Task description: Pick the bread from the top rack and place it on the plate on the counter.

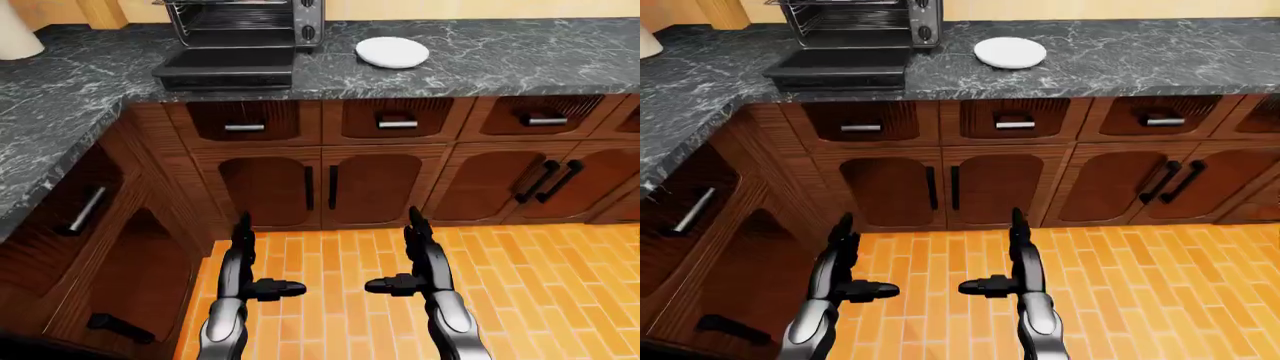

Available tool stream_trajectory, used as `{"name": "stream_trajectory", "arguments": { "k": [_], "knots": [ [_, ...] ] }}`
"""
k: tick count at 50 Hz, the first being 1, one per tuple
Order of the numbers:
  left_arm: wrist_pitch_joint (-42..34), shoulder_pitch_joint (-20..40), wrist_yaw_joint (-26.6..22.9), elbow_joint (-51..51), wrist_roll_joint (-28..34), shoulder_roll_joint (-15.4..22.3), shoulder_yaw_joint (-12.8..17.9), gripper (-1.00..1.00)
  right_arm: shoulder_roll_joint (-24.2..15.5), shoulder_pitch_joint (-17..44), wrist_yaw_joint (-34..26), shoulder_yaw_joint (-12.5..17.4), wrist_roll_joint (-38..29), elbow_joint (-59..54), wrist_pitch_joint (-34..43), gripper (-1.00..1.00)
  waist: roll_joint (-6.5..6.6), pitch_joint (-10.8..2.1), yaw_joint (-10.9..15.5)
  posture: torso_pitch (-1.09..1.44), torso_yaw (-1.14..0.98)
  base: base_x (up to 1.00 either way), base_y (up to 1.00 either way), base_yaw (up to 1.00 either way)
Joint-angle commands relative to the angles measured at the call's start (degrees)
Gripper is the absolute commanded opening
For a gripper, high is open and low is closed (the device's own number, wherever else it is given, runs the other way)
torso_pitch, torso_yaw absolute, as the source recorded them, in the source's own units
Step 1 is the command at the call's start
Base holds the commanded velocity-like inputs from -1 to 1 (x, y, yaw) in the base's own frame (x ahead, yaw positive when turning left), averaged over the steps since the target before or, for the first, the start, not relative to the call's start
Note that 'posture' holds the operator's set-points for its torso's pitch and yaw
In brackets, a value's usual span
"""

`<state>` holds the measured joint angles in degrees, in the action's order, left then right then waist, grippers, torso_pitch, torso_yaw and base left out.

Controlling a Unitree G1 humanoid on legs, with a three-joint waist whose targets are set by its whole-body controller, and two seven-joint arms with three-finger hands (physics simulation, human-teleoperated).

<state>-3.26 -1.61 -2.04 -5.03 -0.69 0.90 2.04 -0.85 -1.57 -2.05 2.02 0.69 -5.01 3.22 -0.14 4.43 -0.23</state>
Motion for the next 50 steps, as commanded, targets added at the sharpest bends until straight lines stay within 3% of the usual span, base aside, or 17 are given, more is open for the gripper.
{"name": "stream_trajectory", "arguments": {
  "k": [1, 3, 5, 7, 8, 15, 21, 27, 28, 31, 35, 37, 43, 46, 48, 49, 50],
  "knots": [
    [2.9, 3.4, 0.2, 4.4, -1.3, -0.4, 0.2, 1.00, -0.3, 2.1, 0.3, 0.0, 0.0, 7.5, -1.3, 1.00, -0.45, -0.05, -0.1, 0.00, 0.00, 0.00, 0.00, 0.00],
    [2.8, 3.6, 0.5, 3.9, -1.8, -0.2, 0.2, 1.00, -0.4, 3.0, 0.5, 0.2, -0.3, 6.6, -2.1, 1.00, -0.11, -3.61, 0.4, 0.00, 0.00, 0.00, 0.00, 0.00],
    [0.0, 3.8, 1.2, 7.3, -1.8, 0.4, 0.6, 1.00, -0.5, 4.3, 0.6, 0.4, -0.2, 7.8, -0.2, 1.00, -0.39, -1.13, 0.3, 0.00, 0.00, 0.00, 0.00, 0.00],
    [-3.0, 4.7, 1.7, 10.4, -2.0, 0.9, 1.4, 1.00, -0.8, 5.0, 0.3, 0.3, -0.2, 9.0, 1.3, 1.00, -0.44, -4.06, 0.2, 0.00, 0.00, 0.00, 0.00, 0.00],
    [-5.1, 5.9, 1.8, 11.6, -2.1, 1.2, 1.7, 1.00, -0.9, 5.5, 0.2, 0.4, -0.2, 9.6, 2.0, 1.00, -0.44, -4.35, 0.2, 0.00, 0.00, 0.00, 0.00, 0.00],
    [-15.5, 14.0, 1.7, 18.4, -1.2, 3.4, 2.8, 1.00, -1.9, 11.2, 0.3, 1.7, 1.0, 17.5, 10.0, 1.00, -0.14, -4.97, 0.4, 0.00, 0.00, 0.00, 0.00, 0.00],
    [-26.5, 22.8, 1.0, 24.6, -1.3, 7.0, 5.2, 1.00, -4.3, 21.5, 0.6, 3.3, 2.0, 23.7, 19.9, 1.00, 0.00, -5.41, 0.4, 0.00, 0.00, 0.00, 0.00, 0.00],
    [-36.0, 27.3, 0.4, 32.7, -1.3, 9.1, 6.5, 1.00, -5.1, 26.0, 1.3, 2.7, 2.6, 28.4, 25.5, 1.00, 0.10, -5.22, 0.3, 0.00, 0.00, 0.00, 0.00, 0.00],
    [-37.0, 27.9, 0.3, 33.7, -1.3, 9.3, 6.3, 1.00, -5.2, 26.2, 1.2, 2.4, 2.3, 28.9, 25.9, 1.00, 0.38, -6.26, 0.3, 0.00, 0.00, 0.07, 0.00, 0.00],
    [-39.9, 29.5, -0.3, 35.8, -0.3, 9.8, 5.6, 1.00, -5.4, 27.0, 0.6, 1.9, 1.8, 31.2, 27.7, 1.00, 0.56, -3.85, 0.4, 0.00, 0.00, 0.17, 0.00, 0.00],
    [-43.8, 32.2, -1.0, 38.3, 0.2, 10.5, 5.8, 1.00, -5.1, 27.6, 0.2, 1.9, 1.6, 33.8, 30.0, 1.00, 0.30, -3.19, 0.6, 0.00, 0.00, 0.24, 0.00, 0.00],
    [-44.9, 33.1, -1.3, 38.9, 0.4, 11.0, 6.2, 1.00, -4.9, 28.0, 0.3, 2.2, 2.0, 35.0, 31.0, 1.00, -0.20, -2.17, 0.5, 0.00, 0.00, 0.34, 0.00, 0.00],
    [-47.5, 33.4, -1.8, 41.7, 0.9, 11.8, 6.8, 1.00, -5.0, 27.9, 0.9, 2.9, 2.9, 35.7, 30.8, 1.00, -0.11, -2.68, 0.2, 0.00, 0.00, 0.34, 0.00, 0.00],
    [-49.5, 35.1, -2.0, 42.7, 0.9, 12.4, 7.3, 1.00, -5.4, 29.2, 1.4, 3.1, 3.5, 35.9, 31.6, 1.00, 1.25, -2.72, 0.0, 0.00, 0.00, 0.34, 0.00, 0.00],
    [-50.8, 36.3, -2.4, 43.6, 1.2, 13.2, 7.2, 1.00, -5.9, 31.6, 1.7, 3.3, 4.2, 37.0, 33.7, 1.00, 3.28, -2.42, -0.3, 0.00, 0.00, 0.34, 0.00, 0.00],
    [-51.8, 37.5, -2.6, 43.9, 1.4, 13.9, 7.3, 1.00, -6.2, 32.9, 2.0, 3.6, 4.6, 37.4, 34.6, 1.00, 5.05, -3.03, -0.4, 0.00, 0.00, 0.34, 0.00, 0.00],
    [-52.9, 38.6, -2.9, 44.2, 1.5, 14.6, 7.5, 1.00, -6.6, 34.0, 2.1, 3.8, 4.9, 37.3, 35.2, 1.00, 3.87, -3.05, 0.2, 0.00, 0.00, 0.35, 0.00, 0.00]
  ]
}}
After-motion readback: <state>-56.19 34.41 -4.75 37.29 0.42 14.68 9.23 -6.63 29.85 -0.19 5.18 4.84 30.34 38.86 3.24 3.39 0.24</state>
